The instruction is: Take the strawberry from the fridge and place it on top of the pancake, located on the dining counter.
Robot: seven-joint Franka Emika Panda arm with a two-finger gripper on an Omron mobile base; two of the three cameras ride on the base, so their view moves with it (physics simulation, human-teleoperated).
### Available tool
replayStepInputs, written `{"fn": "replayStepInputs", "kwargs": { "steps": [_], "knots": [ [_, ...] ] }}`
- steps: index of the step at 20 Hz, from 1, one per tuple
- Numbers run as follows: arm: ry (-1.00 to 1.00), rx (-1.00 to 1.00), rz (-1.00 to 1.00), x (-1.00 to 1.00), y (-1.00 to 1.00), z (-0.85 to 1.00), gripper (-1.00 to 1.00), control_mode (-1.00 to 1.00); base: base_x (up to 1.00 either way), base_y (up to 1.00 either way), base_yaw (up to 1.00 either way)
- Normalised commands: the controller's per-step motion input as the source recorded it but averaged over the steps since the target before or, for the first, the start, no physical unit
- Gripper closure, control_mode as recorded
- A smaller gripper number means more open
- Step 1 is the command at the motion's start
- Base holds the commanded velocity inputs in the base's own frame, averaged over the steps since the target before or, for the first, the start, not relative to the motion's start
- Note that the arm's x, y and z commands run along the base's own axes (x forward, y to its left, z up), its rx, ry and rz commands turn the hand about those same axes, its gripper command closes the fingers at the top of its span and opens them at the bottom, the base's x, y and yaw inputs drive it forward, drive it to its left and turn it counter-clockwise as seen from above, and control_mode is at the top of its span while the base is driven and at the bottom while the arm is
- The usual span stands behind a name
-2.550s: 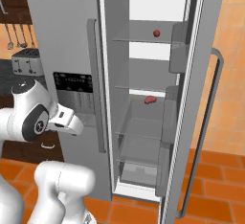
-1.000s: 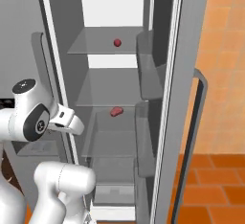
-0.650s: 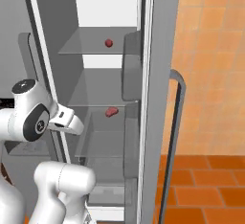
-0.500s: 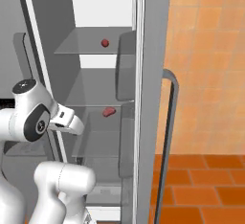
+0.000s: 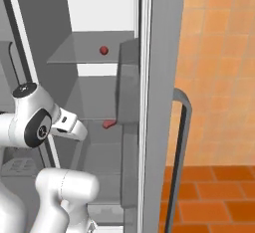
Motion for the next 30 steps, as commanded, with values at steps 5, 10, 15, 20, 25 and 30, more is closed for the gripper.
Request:
{"fn": "replayStepInputs", "kwargs": {
  "steps": [5,10,15,20,25,30],
  "knots": [
    [0.0,0.0,0.0,0.0,0.0,0.0,-1.0,1.0,0.28,-0.3,0.02],
    [0.0,0.0,0.0,0.0,0.0,0.0,-1.0,1.0,0.21,-0.41,0.12],
    [0.0,0.0,0.0,0.0,0.0,0.0,-1.0,1.0,0.4,-0.33,0.11],
    [0.0,0.0,0.0,0.0,0.0,0.0,-1.0,1.0,0.38,-0.45,0.09],
    [0.0,0.0,0.0,0.0,0.0,0.0,-1.0,1.0,0.56,-0.11,0.0],
    [0.0,0.0,0.0,0.0,0.0,0.0,-1.0,1.0,0.48,-0.04,0.0]
  ]
}}
